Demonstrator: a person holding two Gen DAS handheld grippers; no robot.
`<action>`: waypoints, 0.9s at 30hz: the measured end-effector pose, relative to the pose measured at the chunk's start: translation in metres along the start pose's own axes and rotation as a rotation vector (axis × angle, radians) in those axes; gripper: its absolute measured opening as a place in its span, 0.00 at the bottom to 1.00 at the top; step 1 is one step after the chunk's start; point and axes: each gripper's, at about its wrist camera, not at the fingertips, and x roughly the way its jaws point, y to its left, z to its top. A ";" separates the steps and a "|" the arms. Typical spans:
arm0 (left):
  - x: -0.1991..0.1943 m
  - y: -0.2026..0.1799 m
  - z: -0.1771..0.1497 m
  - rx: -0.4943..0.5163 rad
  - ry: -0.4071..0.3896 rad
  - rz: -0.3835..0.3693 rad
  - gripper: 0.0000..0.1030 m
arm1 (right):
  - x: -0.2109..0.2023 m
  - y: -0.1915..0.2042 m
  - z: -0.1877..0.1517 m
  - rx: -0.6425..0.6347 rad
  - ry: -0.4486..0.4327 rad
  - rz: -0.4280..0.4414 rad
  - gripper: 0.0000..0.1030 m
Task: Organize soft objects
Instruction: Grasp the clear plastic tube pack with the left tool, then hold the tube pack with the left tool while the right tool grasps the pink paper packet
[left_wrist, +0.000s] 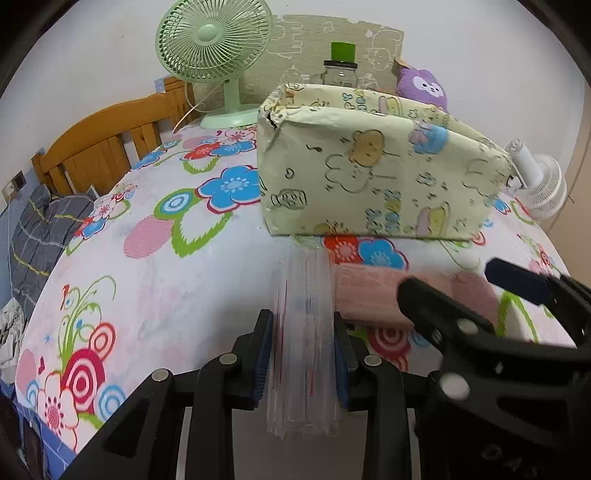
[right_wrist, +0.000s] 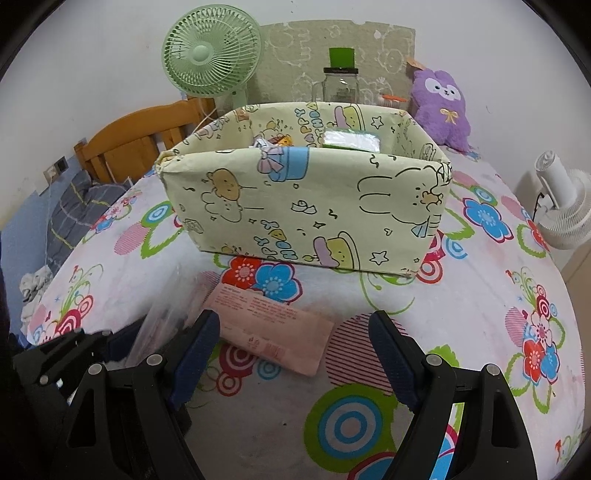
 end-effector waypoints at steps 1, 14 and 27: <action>0.002 0.000 0.002 0.000 0.000 0.001 0.28 | 0.002 -0.001 0.000 0.002 0.003 0.000 0.83; 0.011 -0.001 0.011 0.033 -0.001 -0.004 0.28 | 0.013 -0.008 0.007 0.026 0.026 0.016 0.83; -0.002 0.013 -0.002 0.054 0.012 0.002 0.28 | 0.022 0.011 0.002 -0.011 0.060 0.044 0.76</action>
